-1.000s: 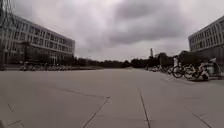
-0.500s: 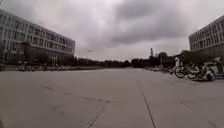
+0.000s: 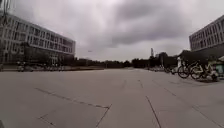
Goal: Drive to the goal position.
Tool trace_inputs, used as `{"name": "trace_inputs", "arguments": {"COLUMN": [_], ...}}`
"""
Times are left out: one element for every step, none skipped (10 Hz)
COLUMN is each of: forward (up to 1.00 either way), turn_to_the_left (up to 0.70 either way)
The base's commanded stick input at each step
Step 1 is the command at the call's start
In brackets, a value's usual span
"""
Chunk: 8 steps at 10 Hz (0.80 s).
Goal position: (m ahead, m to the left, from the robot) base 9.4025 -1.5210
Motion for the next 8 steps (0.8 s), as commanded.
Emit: {"name": "trace_inputs", "arguments": {"forward": [0.5,0.5,0.5,0.5,0.5,0.5,0.5,0.5], "turn_to_the_left": [-0.23,-0.5,-0.5,-0.5,-0.5,-0.43,-0.1,0.0]}}
